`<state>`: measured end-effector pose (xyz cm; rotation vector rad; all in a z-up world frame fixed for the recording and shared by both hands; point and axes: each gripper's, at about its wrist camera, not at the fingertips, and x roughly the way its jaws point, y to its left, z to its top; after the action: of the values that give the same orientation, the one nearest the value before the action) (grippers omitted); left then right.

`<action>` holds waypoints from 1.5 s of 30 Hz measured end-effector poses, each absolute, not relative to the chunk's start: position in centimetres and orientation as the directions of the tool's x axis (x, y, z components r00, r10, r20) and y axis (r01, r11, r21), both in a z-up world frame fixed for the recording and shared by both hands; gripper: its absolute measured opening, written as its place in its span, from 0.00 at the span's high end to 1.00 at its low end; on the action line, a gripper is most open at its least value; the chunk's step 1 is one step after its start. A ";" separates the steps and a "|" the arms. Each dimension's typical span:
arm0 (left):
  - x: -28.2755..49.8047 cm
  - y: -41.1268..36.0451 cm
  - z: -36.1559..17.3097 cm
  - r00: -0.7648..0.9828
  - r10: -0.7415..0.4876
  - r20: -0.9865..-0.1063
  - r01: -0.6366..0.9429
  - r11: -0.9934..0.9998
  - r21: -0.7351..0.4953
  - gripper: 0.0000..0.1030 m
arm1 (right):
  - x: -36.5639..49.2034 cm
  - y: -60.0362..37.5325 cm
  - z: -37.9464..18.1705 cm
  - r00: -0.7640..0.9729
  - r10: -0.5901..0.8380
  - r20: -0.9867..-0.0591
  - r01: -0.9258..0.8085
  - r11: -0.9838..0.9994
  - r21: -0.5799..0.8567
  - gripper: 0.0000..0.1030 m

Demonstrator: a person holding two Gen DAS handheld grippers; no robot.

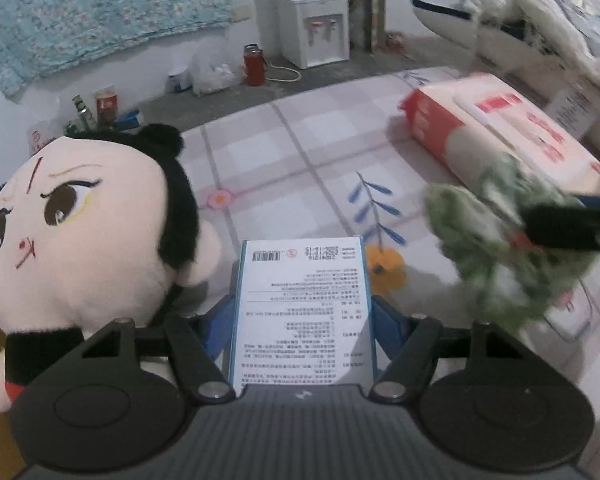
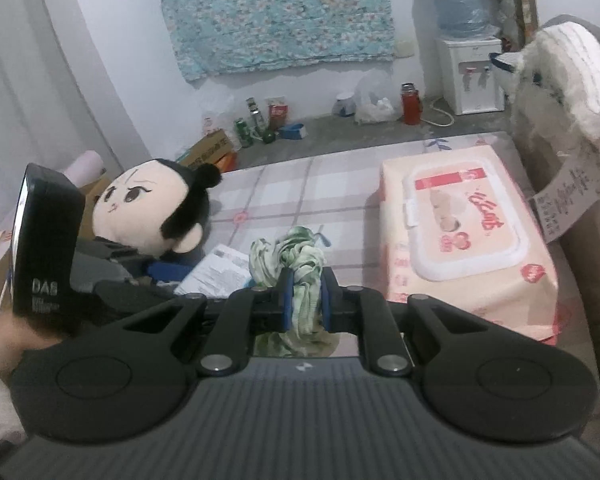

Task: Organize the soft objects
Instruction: 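Lift the green cloth with the right tool while the left tool grasps the blue-white box, then carry the green cloth and blue-white box over the cardboard box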

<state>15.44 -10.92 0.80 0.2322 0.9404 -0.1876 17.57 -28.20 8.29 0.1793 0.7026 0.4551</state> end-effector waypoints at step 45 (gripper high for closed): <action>-1.2 15.5 6.0 0.115 -0.240 -0.964 0.884 0.467 -0.011 0.31 | 9.2 4.3 22.5 0.302 0.793 -0.529 -0.818 0.500 0.283 0.88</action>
<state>-1.24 15.54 5.97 0.6943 1.1703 -0.9282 9.19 4.27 22.53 -0.0423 0.6754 1.0686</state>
